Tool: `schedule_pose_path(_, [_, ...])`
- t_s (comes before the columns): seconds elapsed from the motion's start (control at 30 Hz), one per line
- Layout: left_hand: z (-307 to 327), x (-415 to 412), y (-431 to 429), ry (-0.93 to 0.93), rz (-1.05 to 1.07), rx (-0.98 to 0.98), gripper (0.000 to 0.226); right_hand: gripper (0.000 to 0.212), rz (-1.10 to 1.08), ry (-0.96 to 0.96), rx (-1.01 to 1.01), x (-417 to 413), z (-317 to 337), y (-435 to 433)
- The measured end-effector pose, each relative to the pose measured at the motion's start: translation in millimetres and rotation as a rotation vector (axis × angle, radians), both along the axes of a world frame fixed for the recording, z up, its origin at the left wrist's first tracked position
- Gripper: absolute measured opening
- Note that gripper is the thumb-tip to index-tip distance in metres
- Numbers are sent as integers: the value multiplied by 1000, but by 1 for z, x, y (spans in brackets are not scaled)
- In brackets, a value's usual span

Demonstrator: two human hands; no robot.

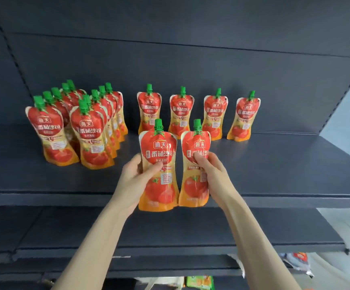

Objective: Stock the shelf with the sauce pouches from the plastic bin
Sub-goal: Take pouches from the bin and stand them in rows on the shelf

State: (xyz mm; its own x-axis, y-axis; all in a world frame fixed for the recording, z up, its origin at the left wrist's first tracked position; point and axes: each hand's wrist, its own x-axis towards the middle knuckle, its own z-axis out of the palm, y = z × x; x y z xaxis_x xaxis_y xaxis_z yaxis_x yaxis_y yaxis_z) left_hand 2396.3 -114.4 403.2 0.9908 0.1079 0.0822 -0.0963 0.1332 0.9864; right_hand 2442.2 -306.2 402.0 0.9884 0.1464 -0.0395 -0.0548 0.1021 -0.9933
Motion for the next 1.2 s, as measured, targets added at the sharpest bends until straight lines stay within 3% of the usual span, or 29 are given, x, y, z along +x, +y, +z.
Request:
schedule_pose_path(0.13, [1, 56, 17, -48, 122, 99, 28, 29, -50, -167, 11, 52, 10, 9])
schedule_pose_path(0.33, [-3, 129, 39, -74, 176, 151, 16, 21, -77, -217, 32, 126, 8, 23])
schedule_pose_path(0.73, [-10, 205, 65, -85, 83, 59, 26, 20, -109, -260, 31, 190, 0, 54])
schedule_pose_path(0.87, [-22, 205, 72, -41, 8, 92, 41, 30, -82, -284, -102, 188, -10, 53])
schedule_pose_path(1.0, [-38, 204, 71, 12, 89, 168, 63, 40, -115, -316, -233, 181, -31, 49])
schedule_pose_path(1.2, [-47, 205, 71, -68, 176, 206, 42, 38, -162, -339, -390, 176, -43, 51])
